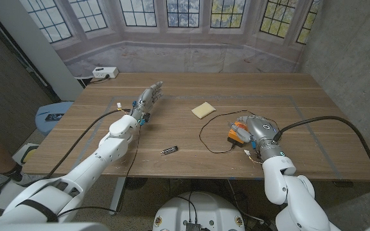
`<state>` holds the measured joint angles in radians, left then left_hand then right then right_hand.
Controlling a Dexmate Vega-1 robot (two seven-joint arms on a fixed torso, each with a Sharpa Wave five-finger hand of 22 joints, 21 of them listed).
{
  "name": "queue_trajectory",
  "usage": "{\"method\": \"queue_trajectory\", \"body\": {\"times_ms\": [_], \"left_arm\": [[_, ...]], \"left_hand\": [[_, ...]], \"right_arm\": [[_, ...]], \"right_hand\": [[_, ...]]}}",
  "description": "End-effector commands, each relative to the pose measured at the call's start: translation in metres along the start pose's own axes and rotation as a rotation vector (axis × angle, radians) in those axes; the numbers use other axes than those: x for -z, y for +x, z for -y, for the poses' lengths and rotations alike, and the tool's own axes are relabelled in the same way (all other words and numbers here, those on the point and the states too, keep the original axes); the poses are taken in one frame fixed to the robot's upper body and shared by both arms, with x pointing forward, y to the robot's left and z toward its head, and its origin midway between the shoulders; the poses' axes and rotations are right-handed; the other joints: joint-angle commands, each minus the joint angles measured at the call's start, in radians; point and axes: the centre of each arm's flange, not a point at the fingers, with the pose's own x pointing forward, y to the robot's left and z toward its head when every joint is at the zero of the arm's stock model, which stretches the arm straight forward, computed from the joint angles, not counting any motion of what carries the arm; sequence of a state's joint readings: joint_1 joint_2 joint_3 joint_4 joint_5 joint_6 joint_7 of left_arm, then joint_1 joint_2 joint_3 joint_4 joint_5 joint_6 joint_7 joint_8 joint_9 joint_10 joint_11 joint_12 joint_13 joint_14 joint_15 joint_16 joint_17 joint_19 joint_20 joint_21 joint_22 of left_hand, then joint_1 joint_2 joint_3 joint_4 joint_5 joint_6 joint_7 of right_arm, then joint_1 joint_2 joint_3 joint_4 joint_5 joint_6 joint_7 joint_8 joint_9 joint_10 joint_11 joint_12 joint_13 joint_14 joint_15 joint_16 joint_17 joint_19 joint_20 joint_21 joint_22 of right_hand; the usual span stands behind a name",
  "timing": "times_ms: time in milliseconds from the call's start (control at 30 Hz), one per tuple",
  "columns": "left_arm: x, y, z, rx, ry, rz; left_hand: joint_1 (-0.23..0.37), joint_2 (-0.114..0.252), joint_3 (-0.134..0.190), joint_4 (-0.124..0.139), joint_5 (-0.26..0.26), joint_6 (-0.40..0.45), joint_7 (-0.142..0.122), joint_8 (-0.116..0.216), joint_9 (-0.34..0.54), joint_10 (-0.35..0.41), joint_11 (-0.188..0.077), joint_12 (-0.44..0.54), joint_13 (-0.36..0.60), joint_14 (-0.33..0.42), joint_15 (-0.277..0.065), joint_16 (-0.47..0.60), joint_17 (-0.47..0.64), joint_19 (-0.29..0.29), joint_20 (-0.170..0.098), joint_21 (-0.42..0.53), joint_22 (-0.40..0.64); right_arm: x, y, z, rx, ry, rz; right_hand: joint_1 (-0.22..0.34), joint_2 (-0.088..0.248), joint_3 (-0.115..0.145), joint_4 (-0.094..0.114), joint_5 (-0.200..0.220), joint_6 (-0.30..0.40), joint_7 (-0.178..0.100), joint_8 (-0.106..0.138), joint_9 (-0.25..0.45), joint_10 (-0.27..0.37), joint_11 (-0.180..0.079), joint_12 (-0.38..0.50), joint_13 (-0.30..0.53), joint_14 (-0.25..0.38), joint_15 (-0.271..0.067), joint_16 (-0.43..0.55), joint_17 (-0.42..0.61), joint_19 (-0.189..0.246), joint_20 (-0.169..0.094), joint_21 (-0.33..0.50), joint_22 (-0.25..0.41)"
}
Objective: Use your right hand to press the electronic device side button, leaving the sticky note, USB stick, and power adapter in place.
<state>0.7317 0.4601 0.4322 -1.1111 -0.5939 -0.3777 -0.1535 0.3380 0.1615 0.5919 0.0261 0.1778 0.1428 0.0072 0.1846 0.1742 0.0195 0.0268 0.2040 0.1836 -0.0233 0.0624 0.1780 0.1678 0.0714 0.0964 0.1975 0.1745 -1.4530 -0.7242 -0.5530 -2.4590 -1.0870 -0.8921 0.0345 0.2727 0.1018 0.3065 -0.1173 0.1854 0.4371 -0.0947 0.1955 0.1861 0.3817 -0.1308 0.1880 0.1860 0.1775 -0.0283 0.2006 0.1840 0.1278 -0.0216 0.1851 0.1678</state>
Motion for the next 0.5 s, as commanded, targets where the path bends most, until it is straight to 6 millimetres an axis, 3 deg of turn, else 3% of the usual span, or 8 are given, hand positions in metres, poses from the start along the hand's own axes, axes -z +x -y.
{"method": "queue_trajectory", "body": {"times_ms": [33, 500], "left_arm": [[-0.004, -0.002, 0.003, -0.008, 0.006, 0.005], [-0.005, -0.007, 0.013, -0.022, -0.001, 0.004]], "left_hand": [[-0.006, 0.001, 0.008, -0.004, -0.002, 0.003, -0.001, -0.001, 0.006, -0.004, -0.001, 0.0, 0.004, -0.002, 0.0, -0.001, 0.001, -0.004, 0.001, 0.003, 0.004], [-0.007, 0.001, 0.009, -0.006, -0.002, 0.002, -0.002, -0.001, 0.006, -0.004, 0.001, -0.001, 0.004, -0.003, 0.0, -0.002, 0.001, -0.004, 0.001, 0.003, 0.004]], "right_arm": [[0.003, 0.006, 0.005, 0.007, 0.021, 0.027], [0.01, 0.009, 0.012, 0.002, 0.045, 0.044]], "right_hand": [[0.012, 0.001, -0.001, -0.005, -0.002, -0.003, -0.003, -0.001, 0.001, 0.002, 0.008, -0.001, 0.002, 0.008, -0.004, 0.0, 0.002, 0.009, -0.001, 0.006, 0.0], [0.021, 0.007, 0.005, -0.012, -0.004, -0.001, -0.004, 0.0, 0.001, 0.002, 0.007, 0.0, 0.002, 0.009, -0.005, 0.001, 0.003, 0.012, -0.003, 0.005, 0.0]]}}
